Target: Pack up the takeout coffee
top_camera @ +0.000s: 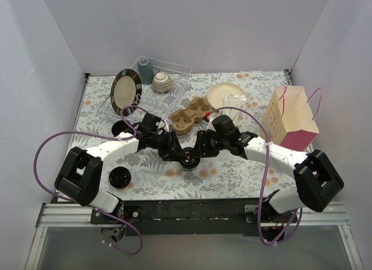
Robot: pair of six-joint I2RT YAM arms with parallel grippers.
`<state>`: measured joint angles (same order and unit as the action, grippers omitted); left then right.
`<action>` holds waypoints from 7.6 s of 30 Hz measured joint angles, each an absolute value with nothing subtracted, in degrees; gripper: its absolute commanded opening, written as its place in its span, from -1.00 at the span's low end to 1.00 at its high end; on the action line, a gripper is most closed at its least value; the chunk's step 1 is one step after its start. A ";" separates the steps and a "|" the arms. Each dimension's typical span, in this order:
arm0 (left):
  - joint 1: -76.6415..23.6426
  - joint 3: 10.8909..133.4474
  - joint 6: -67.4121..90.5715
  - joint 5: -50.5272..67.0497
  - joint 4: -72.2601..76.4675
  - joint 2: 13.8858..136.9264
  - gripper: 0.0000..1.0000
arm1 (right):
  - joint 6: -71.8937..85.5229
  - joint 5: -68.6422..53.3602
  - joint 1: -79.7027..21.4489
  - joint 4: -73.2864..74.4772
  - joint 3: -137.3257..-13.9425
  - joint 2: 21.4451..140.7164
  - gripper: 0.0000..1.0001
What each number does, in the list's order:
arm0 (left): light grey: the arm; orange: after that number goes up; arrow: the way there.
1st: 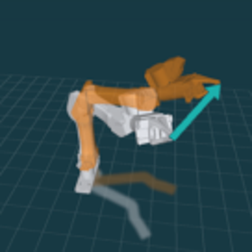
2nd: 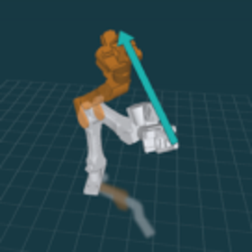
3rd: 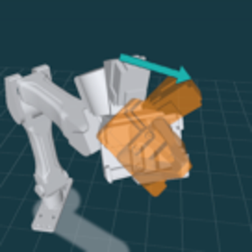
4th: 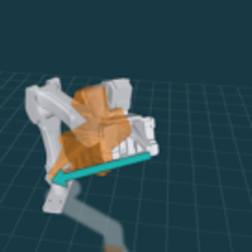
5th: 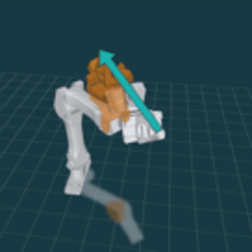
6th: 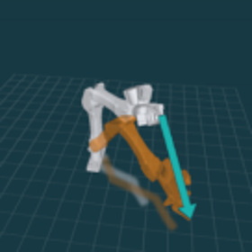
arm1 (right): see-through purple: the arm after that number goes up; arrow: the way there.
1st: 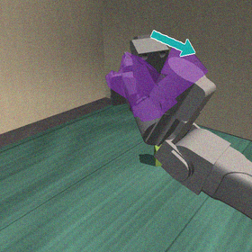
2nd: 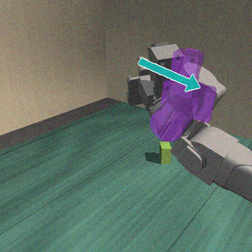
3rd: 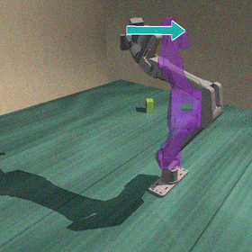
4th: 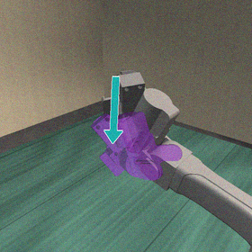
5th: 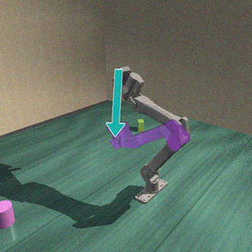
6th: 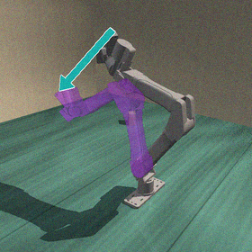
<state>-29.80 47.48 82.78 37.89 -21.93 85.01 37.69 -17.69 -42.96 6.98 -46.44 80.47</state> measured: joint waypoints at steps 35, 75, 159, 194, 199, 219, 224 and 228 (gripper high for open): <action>-22.79 52.90 61.47 47.57 -35.81 84.47 0.16 | 14.44 -38.98 -39.44 12.29 -56.80 93.27 -0.03; -21.32 45.56 66.76 37.45 -31.90 78.89 -0.17 | 13.58 -39.55 -39.55 14.22 -57.98 94.02 -0.08; -25.63 53.56 76.47 35.09 -37.26 80.18 -0.05 | 15.49 -32.88 -39.70 22.26 -60.84 93.19 0.54; -35.75 66.37 66.19 19.22 -41.80 76.47 0.19 | 18.81 -17.39 -39.07 37.93 -77.01 82.26 0.42; -42.74 69.93 64.16 12.53 -42.48 78.67 0.46 | 20.23 -8.97 -39.07 41.89 -79.33 75.40 0.56; -53.84 71.33 67.61 -3.97 -50.98 85.32 0.61 | 21.54 6.39 -39.07 46.28 -79.50 64.53 0.96; -54.81 71.31 68.23 -4.64 -50.96 85.36 0.59 | 21.93 6.74 -39.07 46.59 -79.50 65.39 0.96; -56.16 71.29 68.84 -5.63 -50.76 86.32 0.60 | 22.22 7.46 -39.07 46.61 -79.50 65.41 0.96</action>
